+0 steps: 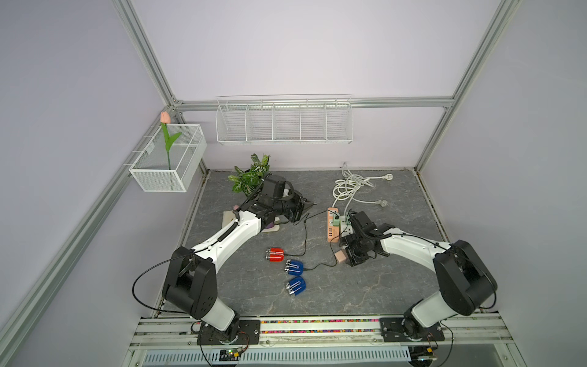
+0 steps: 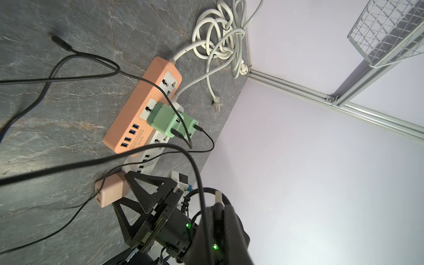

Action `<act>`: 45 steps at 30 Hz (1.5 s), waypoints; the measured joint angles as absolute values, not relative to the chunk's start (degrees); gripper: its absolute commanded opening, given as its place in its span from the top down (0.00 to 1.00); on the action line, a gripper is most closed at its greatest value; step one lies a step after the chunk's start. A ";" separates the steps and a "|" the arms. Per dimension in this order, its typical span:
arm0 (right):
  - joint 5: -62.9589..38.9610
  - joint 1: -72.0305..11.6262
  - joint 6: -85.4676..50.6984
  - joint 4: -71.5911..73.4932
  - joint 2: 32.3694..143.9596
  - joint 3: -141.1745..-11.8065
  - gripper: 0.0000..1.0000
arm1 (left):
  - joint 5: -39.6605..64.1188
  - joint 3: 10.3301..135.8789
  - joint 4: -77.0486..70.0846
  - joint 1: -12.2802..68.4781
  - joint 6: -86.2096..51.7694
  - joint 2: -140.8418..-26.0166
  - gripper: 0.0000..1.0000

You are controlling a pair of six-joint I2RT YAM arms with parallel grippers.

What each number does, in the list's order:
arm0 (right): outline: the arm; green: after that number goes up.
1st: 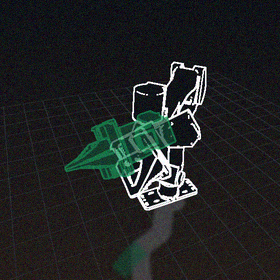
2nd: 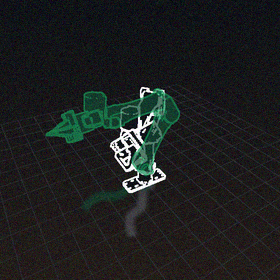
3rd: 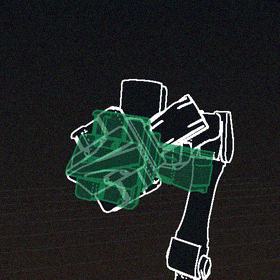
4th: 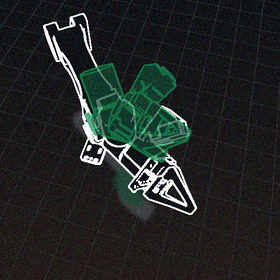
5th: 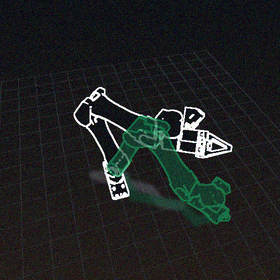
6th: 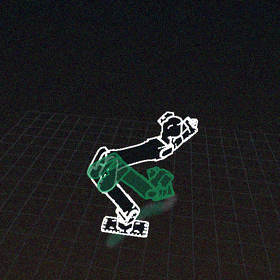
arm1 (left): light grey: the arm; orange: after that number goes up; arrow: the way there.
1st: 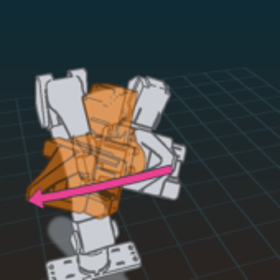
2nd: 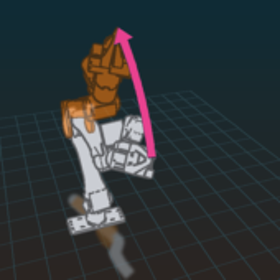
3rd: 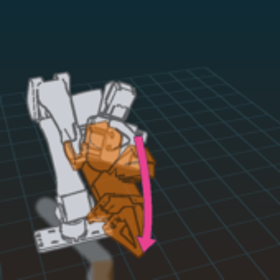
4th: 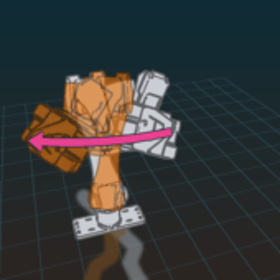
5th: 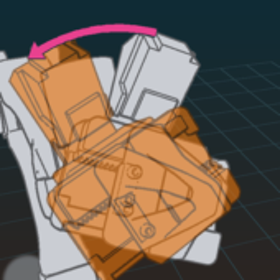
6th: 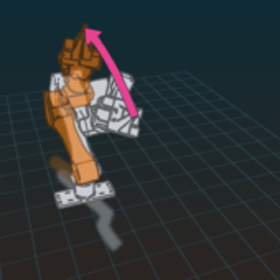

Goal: Charge the electric shaver
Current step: Pick up the plug from the center of the board.

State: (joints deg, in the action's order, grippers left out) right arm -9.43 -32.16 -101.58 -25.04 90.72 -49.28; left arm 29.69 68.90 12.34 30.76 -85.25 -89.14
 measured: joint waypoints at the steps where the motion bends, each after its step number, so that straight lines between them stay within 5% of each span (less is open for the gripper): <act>1: -9.39 -32.40 -101.65 -25.04 91.22 -49.47 0.30 | 29.71 68.90 12.38 30.76 -85.23 -89.14 1.00; 13: -7.53 -34.76 -103.88 -32.38 93.97 -52.51 0.38 | 29.85 68.90 13.61 30.76 -85.21 -89.14 1.00; 23: -5.26 -34.70 -105.41 -32.18 89.41 -49.15 0.79 | 30.06 68.90 13.65 30.74 -85.43 -89.12 1.00; 29: 0.67 -34.57 -104.25 -32.49 72.64 -47.77 0.89 | 30.48 68.90 12.27 30.74 -88.01 -88.82 1.00; 34: 4.43 -33.54 -101.51 -15.55 62.13 -43.13 0.93 | 30.37 68.90 8.86 30.70 -90.59 -88.40 1.00; 45: 2.13 -32.32 -98.78 24.62 79.18 -44.10 0.93 | 29.63 67.75 2.00 31.97 -94.83 -88.23 1.00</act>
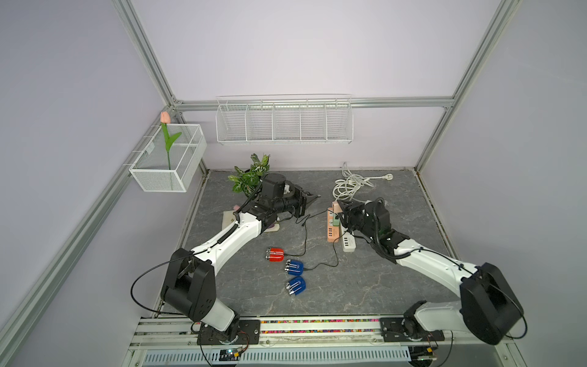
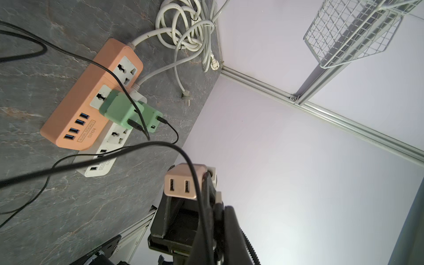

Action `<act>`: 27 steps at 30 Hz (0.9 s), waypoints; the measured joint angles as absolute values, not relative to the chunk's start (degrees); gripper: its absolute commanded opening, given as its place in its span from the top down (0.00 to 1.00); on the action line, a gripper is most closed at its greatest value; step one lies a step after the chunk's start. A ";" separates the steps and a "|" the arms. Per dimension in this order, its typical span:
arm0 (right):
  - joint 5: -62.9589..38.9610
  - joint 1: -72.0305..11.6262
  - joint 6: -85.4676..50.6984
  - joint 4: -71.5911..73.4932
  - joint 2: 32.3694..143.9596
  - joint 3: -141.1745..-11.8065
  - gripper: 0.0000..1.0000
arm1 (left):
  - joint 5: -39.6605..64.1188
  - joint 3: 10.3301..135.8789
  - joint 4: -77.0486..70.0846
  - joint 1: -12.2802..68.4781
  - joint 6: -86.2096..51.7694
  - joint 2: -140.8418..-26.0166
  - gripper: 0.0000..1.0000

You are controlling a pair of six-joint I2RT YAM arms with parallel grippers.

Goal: Charge the electric shaver
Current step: Pick up the plug from the center of the board, then insert the charging cable into the plug.

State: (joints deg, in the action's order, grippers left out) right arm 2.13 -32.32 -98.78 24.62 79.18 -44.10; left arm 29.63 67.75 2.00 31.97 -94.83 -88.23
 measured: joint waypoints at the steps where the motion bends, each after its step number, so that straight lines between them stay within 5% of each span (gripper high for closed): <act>1: 1.63 -32.27 -98.78 25.28 79.85 -45.06 0.93 | 29.63 67.75 1.93 32.05 -94.83 -88.23 1.00; 27: -3.09 -32.47 -102.67 29.28 84.42 -50.70 0.93 | 29.63 67.92 0.40 32.71 -94.70 -90.63 1.00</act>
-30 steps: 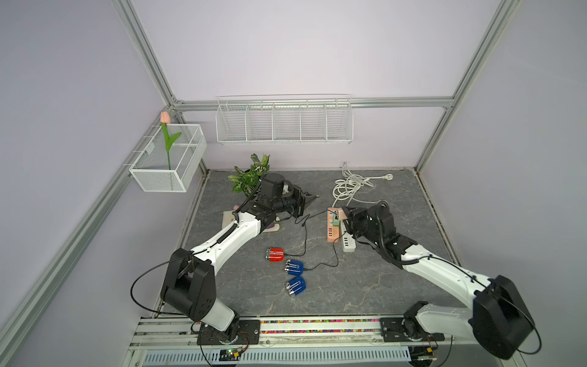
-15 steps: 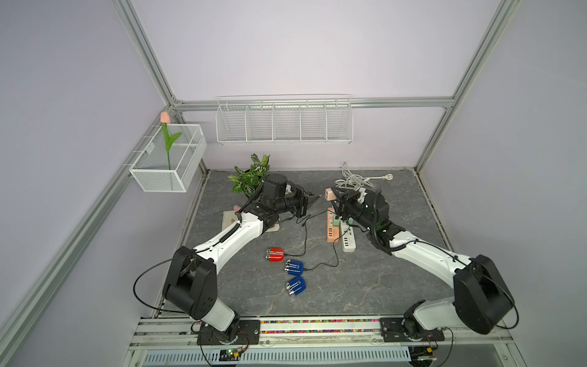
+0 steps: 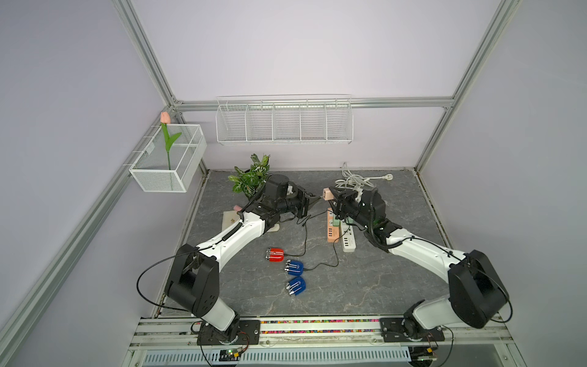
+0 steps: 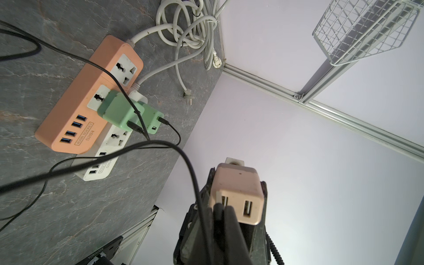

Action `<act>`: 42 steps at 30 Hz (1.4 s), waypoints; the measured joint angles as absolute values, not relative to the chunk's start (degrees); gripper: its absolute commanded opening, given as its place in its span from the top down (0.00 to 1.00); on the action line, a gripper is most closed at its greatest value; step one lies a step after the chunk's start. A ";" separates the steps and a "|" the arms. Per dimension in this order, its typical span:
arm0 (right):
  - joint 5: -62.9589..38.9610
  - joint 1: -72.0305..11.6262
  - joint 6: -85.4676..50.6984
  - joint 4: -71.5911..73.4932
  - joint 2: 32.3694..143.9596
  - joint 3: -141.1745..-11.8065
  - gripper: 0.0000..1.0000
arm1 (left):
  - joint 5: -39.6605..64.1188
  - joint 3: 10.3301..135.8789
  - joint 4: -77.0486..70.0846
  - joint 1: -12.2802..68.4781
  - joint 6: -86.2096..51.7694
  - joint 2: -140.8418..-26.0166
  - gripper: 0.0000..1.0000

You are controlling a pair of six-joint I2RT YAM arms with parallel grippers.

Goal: Charge the electric shaver
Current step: Insert the charging cable into the plug.

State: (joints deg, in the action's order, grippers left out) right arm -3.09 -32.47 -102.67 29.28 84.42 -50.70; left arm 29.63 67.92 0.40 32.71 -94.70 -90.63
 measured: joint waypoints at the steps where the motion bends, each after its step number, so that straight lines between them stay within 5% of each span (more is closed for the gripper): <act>1: -3.09 -32.49 -102.76 29.21 84.44 -50.70 0.93 | 29.65 67.92 0.27 32.71 -94.72 -90.78 1.00; 42: -8.49 -29.21 -109.47 32.03 86.17 -50.92 0.93 | 37.04 72.55 -3.36 32.14 -86.50 -96.79 1.00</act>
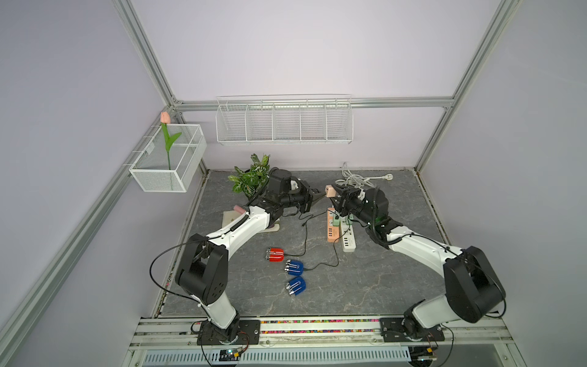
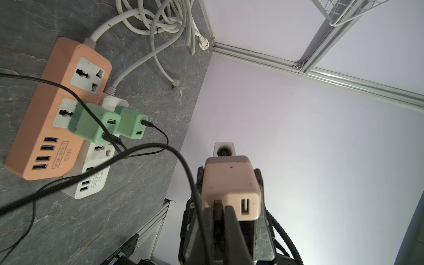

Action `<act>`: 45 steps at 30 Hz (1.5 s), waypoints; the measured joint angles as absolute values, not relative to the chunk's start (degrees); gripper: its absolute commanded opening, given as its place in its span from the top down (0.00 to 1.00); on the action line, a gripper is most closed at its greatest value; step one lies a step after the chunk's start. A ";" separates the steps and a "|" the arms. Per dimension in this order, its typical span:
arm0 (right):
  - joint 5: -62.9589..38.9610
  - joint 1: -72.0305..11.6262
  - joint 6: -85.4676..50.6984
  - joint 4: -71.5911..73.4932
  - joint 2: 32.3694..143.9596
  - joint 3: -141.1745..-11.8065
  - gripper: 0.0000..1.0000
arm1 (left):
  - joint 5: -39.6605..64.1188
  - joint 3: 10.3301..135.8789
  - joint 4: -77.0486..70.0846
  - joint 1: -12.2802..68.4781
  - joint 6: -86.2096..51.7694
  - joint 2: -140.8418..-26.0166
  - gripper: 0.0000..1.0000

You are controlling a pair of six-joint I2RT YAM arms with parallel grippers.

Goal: Charge the electric shaver
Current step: Insert the charging cable into the plug.

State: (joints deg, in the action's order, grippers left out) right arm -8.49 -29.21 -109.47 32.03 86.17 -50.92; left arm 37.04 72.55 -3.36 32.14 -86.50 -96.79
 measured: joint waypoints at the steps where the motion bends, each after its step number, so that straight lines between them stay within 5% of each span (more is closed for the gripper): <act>1: -8.51 -29.21 -109.38 31.40 86.15 -50.92 0.93 | 37.39 72.55 -3.31 32.12 -86.28 -97.10 1.00; 18: -6.44 -29.21 -107.53 21.06 86.17 -54.68 0.93 | 38.87 75.35 -1.41 32.40 -84.36 -100.62 1.00; 23: -9.87 -27.90 -107.07 15.81 84.42 -54.65 0.93 | 37.93 75.33 2.52 33.67 -78.91 -99.53 0.62; 25: -12.47 -26.85 -106.65 13.43 82.89 -54.65 0.93 | 37.43 75.37 4.73 34.54 -76.34 -98.17 0.55; 45: -31.24 -18.68 -104.55 2.28 84.49 -60.77 0.93 | 28.56 82.87 23.09 33.26 -41.01 -88.58 0.48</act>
